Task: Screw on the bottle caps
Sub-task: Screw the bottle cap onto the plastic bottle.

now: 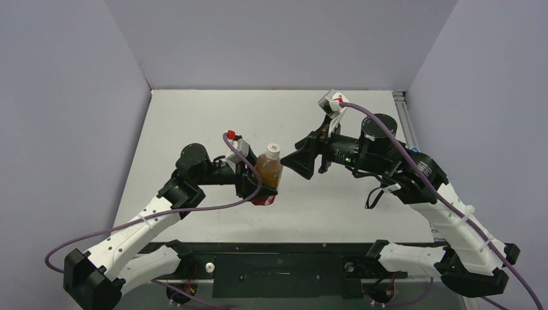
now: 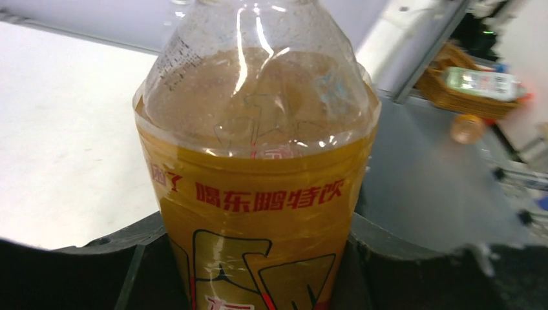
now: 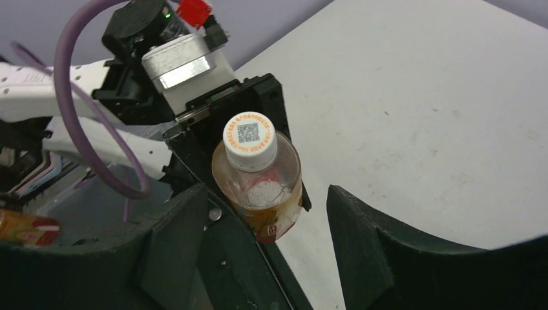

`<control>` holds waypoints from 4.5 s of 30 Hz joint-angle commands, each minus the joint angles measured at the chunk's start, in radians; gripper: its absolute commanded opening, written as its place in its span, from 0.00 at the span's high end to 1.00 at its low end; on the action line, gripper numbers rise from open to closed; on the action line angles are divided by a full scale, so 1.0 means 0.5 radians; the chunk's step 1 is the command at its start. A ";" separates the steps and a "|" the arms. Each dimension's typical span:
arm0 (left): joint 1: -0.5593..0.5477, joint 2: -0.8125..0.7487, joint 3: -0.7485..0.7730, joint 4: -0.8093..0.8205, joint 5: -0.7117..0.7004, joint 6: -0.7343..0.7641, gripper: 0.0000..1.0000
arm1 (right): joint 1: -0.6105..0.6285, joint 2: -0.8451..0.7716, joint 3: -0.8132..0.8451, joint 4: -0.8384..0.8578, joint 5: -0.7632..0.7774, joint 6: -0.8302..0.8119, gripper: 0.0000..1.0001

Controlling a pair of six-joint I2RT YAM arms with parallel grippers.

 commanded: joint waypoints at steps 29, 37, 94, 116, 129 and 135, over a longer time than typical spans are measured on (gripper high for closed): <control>0.013 0.022 -0.012 0.273 0.511 -0.285 1.00 | 0.016 0.146 -0.015 0.372 -0.590 -0.035 0.75; 0.011 0.048 0.109 -0.044 -0.026 -0.023 1.00 | 0.144 0.255 0.114 0.117 -0.151 -0.051 0.90; 0.028 0.035 0.025 0.290 0.549 -0.346 1.00 | -0.161 0.143 -0.068 0.584 -0.941 -0.007 0.44; 0.028 0.078 0.031 0.327 0.499 -0.352 1.00 | -0.144 0.121 -0.136 0.566 -0.838 -0.012 0.68; -0.028 0.082 0.163 0.037 -0.850 0.017 1.00 | 0.149 0.317 0.203 -0.074 0.368 0.049 0.97; -0.240 0.154 0.188 0.160 -1.617 0.247 1.00 | 0.292 0.632 0.525 -0.419 1.120 0.361 1.00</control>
